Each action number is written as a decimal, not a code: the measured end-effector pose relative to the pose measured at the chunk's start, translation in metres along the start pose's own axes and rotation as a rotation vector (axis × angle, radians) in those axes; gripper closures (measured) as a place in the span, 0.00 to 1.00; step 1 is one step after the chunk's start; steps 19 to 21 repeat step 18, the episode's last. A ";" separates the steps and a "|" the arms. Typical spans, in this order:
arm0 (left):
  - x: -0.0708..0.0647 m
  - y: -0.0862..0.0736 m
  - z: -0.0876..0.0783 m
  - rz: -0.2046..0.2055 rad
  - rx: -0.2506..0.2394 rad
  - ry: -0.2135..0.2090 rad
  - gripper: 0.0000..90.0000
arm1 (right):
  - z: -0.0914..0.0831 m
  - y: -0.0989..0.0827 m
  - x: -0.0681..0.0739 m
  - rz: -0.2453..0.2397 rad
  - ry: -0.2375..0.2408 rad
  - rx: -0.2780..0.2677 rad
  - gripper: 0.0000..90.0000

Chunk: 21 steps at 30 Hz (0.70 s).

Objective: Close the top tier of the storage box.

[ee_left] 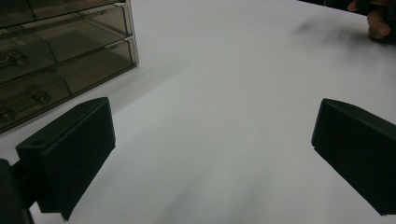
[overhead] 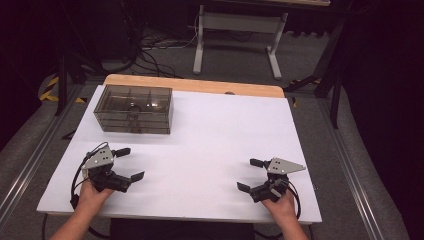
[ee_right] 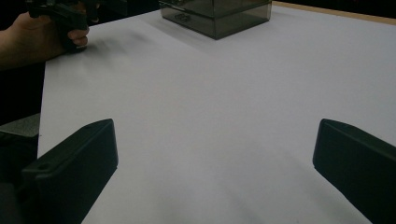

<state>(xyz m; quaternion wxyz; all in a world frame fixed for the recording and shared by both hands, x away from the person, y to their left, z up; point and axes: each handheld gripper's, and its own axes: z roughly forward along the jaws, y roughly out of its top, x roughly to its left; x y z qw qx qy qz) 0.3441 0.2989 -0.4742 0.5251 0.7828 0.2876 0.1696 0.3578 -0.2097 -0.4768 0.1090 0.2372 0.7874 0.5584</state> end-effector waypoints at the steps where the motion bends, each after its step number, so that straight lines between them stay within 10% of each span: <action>1: 0.000 0.000 0.000 -0.006 -0.004 -0.001 0.01 | 0.000 0.000 0.000 0.000 -0.001 -0.001 0.01; 21: 0.002 0.000 -0.001 -0.010 -0.005 -0.003 0.00 | 0.000 -0.001 -0.001 -0.004 -0.015 0.007 0.01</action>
